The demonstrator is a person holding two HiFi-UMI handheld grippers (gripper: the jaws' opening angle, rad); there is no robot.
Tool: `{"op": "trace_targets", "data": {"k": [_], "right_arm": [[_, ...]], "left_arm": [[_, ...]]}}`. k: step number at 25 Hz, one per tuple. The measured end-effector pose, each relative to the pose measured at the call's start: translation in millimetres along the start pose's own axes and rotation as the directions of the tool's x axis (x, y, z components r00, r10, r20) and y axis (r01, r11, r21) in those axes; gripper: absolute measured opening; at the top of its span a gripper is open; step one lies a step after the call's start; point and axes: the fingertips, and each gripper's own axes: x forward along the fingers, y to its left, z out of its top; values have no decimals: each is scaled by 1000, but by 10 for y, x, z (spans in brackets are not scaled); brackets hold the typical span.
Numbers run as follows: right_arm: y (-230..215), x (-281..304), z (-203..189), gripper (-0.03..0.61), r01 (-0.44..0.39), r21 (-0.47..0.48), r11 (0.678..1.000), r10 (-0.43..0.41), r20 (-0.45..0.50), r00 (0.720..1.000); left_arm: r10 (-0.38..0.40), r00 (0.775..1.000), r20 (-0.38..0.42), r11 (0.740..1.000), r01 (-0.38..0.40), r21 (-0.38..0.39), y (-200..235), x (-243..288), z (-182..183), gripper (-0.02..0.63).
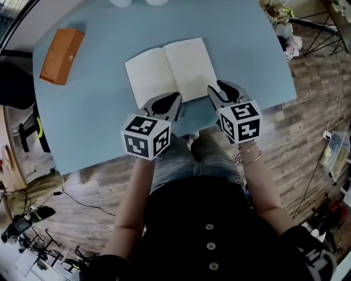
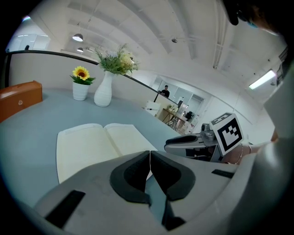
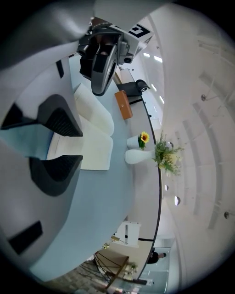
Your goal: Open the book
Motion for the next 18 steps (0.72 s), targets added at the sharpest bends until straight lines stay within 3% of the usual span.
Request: {"op": "trace_targets", "data": {"k": [5, 11, 18], "right_arm": [[84, -79, 175, 124, -4, 18, 1000, 3, 54, 999], [351, -137, 497, 120, -128, 90, 988, 115, 131, 985], [596, -231, 829, 95, -164, 41, 986, 154, 195, 969]], "left_arm": [[-13, 1000, 16, 1000, 13, 26, 30, -123, 70, 15], [-55, 998, 35, 995, 52, 82, 30, -285, 186, 14], [-36, 994, 103, 994, 25, 104, 124, -501, 382, 15]]}}
